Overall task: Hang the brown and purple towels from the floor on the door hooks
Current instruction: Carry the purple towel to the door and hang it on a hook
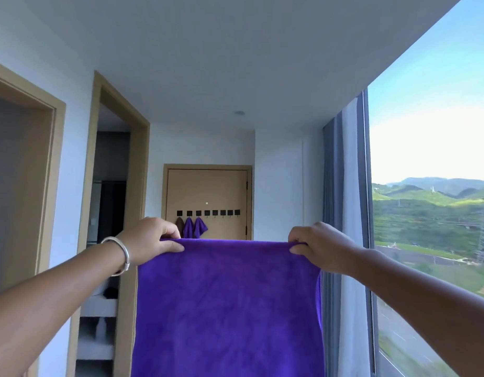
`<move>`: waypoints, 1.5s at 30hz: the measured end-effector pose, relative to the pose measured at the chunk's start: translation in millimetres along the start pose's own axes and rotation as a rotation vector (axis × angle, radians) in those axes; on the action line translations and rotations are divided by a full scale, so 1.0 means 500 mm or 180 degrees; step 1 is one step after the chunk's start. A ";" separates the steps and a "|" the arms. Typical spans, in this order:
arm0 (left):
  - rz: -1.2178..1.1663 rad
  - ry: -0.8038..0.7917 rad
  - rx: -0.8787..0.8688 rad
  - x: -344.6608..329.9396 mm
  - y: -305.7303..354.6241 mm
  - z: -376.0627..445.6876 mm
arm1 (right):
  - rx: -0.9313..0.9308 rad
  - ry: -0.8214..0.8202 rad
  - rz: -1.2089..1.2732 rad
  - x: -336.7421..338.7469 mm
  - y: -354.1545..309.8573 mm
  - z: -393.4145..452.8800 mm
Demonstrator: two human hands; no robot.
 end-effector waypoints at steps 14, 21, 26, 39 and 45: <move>0.0251 0.0053 -0.0279 -0.173 -0.122 0.095 | -0.0146 -0.0070 -0.0089 -0.179 0.029 0.127; 0.1066 0.0252 -0.1078 -0.260 -0.145 0.173 | 0.0250 0.0004 0.0047 -0.299 0.059 0.238; 0.1151 0.0035 -0.0790 -0.355 -0.207 0.279 | 0.0652 -0.0087 -0.0133 -0.408 0.116 0.342; 0.1453 -0.0113 -0.0231 -0.497 -0.390 0.605 | 0.0646 0.0062 0.0553 -0.650 0.294 0.671; 0.1441 -0.0241 -0.0142 -0.581 -0.549 0.746 | 0.0523 -0.0105 0.0809 -0.815 0.344 0.843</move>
Point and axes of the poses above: each hand's wrist, its own z-axis towards the middle knuckle, its own x-axis out of the back of the hand, y = z × x, the point moved 9 cm from there along z, towards the middle knuckle, and after that the axes turned 10 degrees about x, right-handed, at the moved point
